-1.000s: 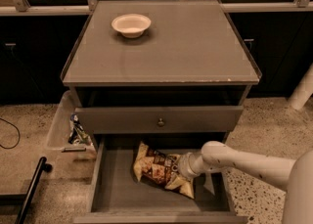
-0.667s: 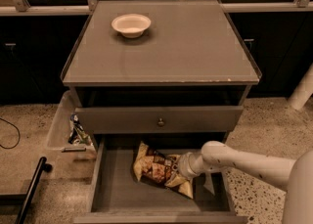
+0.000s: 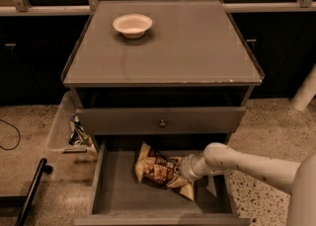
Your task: Pick brown chip bag from middle drawer and place on counter
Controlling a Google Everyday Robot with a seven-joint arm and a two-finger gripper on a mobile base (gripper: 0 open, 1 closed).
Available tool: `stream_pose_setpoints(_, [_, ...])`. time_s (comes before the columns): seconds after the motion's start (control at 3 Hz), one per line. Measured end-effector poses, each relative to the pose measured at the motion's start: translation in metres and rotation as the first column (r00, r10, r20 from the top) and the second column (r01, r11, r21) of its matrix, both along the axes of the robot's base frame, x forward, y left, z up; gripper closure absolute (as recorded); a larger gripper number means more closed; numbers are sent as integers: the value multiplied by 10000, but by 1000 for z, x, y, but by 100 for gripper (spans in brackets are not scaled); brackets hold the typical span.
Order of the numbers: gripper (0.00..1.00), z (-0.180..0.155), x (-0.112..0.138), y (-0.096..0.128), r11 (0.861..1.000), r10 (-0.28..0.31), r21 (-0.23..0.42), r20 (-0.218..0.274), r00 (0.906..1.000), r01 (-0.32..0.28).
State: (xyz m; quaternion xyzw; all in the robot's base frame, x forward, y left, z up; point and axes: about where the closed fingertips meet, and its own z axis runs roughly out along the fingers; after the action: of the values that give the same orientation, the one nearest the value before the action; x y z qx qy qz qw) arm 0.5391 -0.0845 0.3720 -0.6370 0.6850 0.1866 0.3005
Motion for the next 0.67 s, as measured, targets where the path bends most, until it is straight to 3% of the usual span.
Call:
stream_pose_setpoints(0.33, [100, 21, -11, -6, 9999, 110, 83, 93, 9999, -111])
stream_pose_setpoints(0.67, [100, 64, -23, -9, 9990, 457, -22, 633, 9970, -456])
